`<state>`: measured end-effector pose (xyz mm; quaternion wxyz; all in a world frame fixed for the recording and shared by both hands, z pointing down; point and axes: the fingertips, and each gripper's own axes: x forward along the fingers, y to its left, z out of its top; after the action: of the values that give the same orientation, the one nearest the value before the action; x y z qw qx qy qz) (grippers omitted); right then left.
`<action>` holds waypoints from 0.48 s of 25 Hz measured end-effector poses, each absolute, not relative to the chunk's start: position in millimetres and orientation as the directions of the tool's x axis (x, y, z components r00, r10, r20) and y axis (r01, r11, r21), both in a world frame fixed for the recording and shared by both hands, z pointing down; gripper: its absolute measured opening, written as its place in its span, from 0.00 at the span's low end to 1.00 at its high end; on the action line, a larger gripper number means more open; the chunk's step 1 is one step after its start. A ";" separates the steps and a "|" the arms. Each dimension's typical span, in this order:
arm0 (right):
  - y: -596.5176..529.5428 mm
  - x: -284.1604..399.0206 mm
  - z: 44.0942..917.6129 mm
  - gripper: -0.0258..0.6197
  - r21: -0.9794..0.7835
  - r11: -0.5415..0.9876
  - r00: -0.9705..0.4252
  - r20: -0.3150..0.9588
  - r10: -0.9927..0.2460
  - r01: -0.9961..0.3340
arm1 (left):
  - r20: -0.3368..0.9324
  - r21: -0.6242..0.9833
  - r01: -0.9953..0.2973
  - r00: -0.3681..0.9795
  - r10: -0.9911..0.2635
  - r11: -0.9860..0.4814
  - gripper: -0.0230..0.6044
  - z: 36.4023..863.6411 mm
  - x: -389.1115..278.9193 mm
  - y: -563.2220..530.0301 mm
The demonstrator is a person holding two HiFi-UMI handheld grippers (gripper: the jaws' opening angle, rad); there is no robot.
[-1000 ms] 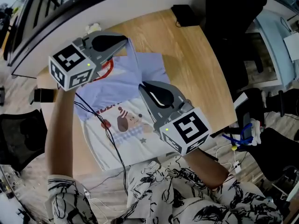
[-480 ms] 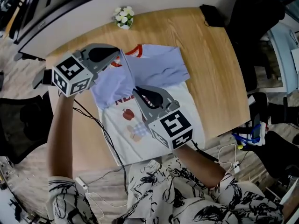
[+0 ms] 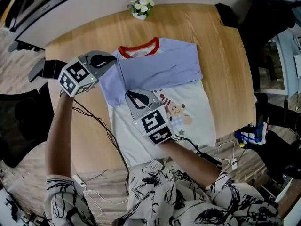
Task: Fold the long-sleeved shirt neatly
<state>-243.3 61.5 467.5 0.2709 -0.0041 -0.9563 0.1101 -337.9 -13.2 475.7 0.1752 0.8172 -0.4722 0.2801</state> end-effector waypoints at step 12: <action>104.6 -290.4 572.4 0.08 -0.103 0.994 -0.696 0.711 0.100 0.037 | 0.688 0.096 -0.917 0.342 -0.640 -0.387 0.06 584.0 -387.3 33.7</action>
<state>-290.4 104.6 572.4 0.3879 -0.0371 -0.9201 0.0406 -387.3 33.7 584.0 0.2426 0.7825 -0.4975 0.2851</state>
